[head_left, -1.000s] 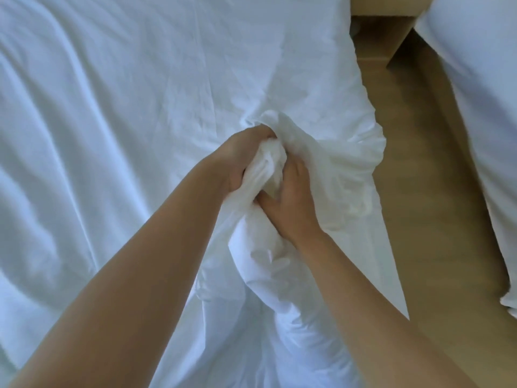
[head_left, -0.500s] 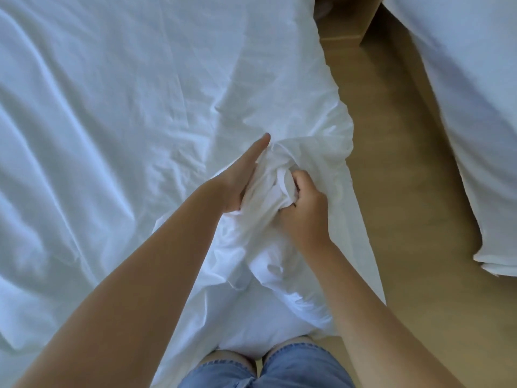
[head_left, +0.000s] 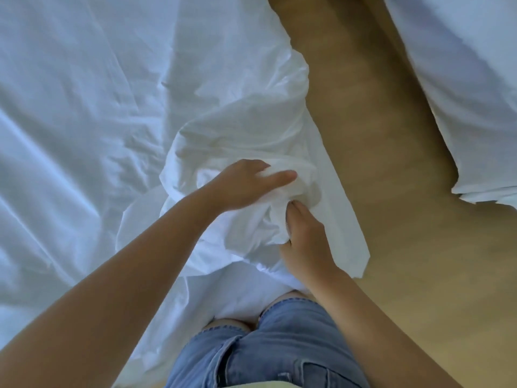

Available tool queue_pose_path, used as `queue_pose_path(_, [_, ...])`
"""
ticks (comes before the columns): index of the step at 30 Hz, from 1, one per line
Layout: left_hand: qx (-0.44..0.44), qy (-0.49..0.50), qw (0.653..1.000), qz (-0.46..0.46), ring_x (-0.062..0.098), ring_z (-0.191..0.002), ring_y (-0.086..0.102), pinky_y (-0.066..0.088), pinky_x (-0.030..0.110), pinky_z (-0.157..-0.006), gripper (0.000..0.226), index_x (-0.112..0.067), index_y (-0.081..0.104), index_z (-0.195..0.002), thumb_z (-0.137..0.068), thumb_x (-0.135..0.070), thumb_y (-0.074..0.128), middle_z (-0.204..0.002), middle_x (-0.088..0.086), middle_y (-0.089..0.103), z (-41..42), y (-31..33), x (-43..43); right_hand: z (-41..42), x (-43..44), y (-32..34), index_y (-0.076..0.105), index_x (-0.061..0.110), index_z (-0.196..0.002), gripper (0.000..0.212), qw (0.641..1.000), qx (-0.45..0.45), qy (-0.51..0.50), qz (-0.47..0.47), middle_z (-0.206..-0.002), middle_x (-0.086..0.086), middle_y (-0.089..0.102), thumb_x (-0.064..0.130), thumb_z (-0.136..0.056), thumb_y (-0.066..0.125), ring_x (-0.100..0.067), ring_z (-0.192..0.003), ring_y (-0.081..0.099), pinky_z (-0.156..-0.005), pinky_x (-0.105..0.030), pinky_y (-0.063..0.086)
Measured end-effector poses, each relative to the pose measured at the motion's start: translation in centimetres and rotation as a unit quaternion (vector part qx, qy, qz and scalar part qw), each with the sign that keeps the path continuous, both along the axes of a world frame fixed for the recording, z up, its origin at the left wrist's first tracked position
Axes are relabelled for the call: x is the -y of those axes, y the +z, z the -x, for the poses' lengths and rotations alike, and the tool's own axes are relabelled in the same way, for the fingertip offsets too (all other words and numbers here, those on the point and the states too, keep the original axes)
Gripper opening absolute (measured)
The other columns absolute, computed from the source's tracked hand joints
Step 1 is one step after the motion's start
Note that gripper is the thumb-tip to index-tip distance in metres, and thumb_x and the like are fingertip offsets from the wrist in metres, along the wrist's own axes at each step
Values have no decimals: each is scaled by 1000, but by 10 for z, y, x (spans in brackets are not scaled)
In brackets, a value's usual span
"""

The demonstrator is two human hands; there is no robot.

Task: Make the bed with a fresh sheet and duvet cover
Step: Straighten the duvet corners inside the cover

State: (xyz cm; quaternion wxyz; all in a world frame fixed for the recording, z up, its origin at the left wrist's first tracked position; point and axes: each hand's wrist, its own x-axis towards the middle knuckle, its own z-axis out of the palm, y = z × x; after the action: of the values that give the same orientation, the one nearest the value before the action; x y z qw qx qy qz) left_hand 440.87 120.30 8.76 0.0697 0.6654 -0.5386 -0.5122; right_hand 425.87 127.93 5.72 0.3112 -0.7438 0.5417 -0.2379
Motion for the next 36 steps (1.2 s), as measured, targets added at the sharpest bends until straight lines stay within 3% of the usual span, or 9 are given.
queue_pose_path(4, [57,-15,995,78,17,-58,42,36,27,-56,32,-3,50,-66,-89,-24,55,-61,2,47,12,11,4,-9,11,6,62,-1,-103,30,996,64,66,-8,-103,-8,57,-4,-75,52,-16,-84,55,-67,-23,50])
queue_pose_path(7, [-8,279,940,196,16,-54,35,31,29,-54,32,-11,45,-57,-89,-16,48,-55,-2,39,-14,25,13,-18,3,6,57,5,-126,50,970,140,157,-121,-132,-1,51,-7,-78,57,-11,-120,45,-103,-14,35])
queue_pose_path(10, [20,494,841,221,22,-59,40,33,34,-60,33,-12,47,-60,-92,-19,42,-58,3,44,-62,21,-5,-20,-5,3,68,9,-103,28,955,146,201,-159,-102,-4,68,6,-79,53,-14,-94,60,-84,-30,49])
queue_pose_path(13, [201,407,889,60,39,-98,58,44,39,-82,35,4,62,-98,-96,-23,39,-101,27,63,-101,-6,-39,-12,-4,0,33,17,-52,26,971,130,157,-123,-51,-5,39,11,-69,52,-15,-50,33,-51,-29,26])
queue_pose_path(16, [322,235,917,10,36,-119,47,37,39,-97,40,-4,46,-129,-91,-16,45,-128,19,51,-100,-9,-55,-14,2,4,15,28,-56,43,975,109,181,-64,-50,5,22,7,-62,51,-10,-51,21,-50,-23,15])
queue_pose_path(20, [296,15,922,249,26,-136,30,21,38,-111,62,-16,33,-144,-88,-28,56,-145,7,38,-49,4,-40,-31,2,3,21,22,-60,48,963,46,262,44,-53,7,22,-2,-57,62,-12,-47,20,-54,-15,12])
queue_pose_path(25, [370,-315,866,119,26,-130,38,13,50,-112,44,-19,43,-133,-95,-40,46,-135,6,46,-5,-23,-3,-34,-6,7,26,20,-66,60,961,35,254,100,-62,8,23,-16,-34,62,-13,-52,23,-50,-15,11])
queue_pose_path(30, [264,-199,920,209,28,-80,55,34,32,-65,18,-14,38,-87,-100,-26,36,-74,1,43,7,-5,25,-15,-8,1,16,21,-69,50,986,66,129,79,-65,13,12,-12,-42,42,-9,-56,15,-49,-16,9])
queue_pose_path(36, [224,-14,890,396,22,-57,37,24,30,-58,44,-17,26,-59,-99,-28,40,-54,-2,32,-21,78,50,-12,26,7,37,15,-75,43,982,101,-7,162,-79,1,35,-14,-45,46,-10,-66,27,-45,-16,27])
